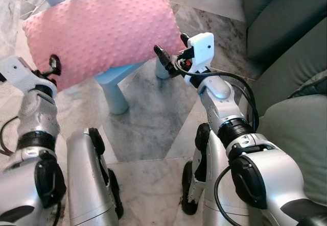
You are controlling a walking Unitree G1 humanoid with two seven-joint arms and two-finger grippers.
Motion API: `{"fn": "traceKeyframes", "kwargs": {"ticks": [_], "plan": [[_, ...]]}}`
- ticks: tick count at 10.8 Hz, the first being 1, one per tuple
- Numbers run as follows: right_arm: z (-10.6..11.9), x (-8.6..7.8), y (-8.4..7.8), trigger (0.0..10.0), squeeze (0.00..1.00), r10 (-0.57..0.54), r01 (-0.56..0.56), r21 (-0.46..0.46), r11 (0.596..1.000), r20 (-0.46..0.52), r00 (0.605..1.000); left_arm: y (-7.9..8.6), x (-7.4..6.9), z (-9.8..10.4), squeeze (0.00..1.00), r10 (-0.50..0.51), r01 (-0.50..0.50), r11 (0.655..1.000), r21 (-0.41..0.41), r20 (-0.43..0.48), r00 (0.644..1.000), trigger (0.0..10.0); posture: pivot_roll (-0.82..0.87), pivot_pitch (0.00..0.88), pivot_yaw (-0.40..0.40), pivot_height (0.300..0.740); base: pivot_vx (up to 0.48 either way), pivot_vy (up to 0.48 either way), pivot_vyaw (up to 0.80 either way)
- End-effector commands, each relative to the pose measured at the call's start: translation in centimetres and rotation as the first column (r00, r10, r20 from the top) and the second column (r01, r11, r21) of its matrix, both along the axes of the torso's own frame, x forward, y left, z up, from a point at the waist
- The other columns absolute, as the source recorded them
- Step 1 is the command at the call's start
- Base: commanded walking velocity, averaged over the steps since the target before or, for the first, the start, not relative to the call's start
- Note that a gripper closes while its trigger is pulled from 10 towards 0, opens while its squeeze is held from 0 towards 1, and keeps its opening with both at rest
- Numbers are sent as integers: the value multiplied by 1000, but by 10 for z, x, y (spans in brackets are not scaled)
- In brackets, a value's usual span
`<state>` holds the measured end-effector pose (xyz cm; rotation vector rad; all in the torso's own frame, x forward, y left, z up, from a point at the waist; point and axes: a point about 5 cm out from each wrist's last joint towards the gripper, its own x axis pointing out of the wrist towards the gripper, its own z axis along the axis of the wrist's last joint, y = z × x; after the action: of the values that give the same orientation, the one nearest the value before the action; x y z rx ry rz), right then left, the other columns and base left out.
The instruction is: Move the pillow to the sofa
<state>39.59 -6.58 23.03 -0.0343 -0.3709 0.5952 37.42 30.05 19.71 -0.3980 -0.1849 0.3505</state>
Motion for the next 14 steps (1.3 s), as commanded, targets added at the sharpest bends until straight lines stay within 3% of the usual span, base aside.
{"fn": "traceKeyframes", "kwargs": {"ticks": [1,4,6,7,9,10,12,14], "plan": [[1,0,-1,10000,0,8,-8,3,1000,-4,1000,14,-6,1,0,47,-47,999,2,0,999,10000,74,494,-42,429,0,0,0],[11,4,-3,10000,0,11,-11,27,1000,-3,1000,32,-7,19,0,94,-93,995,-36,18,995,10000,66,503,-48,429,0,0,0],[4,1,-2,10000,0,29,-29,20,999,0,1000,19,0,12,0,30,-30,992,-120,2,1000,10000,55,504,-49,429,0,0,0],[0,-2,-1,10000,0,52,-52,16,999,0,999,1,8,3,0,-47,41,981,-187,-25,999,10000,42,504,-48,429,0,0,0],[0,-4,4,10000,0,99,-99,24,995,0,995,-17,14,-2,0,-113,100,977,-189,-62,992,10000,33,504,-50,429,0,0,0],[-7,-4,6,10000,0,145,-144,11,989,-48,988,-25,18,0,0,-134,122,970,-210,-47,990,10000,32,505,-52,429,0,0,0],[-10,1,0,10000,0,139,-132,65,989,-129,982,-27,20,2,0,-142,128,968,-215,-47,989,10000,48,517,-49,429,0,0,0],[-10,6,-4,10000,0,74,-78,-17,997,-163,984,-21,18,3,0,-130,117,971,-207,-48,990,10000,87,539,-47,429,0,0,0]]}}
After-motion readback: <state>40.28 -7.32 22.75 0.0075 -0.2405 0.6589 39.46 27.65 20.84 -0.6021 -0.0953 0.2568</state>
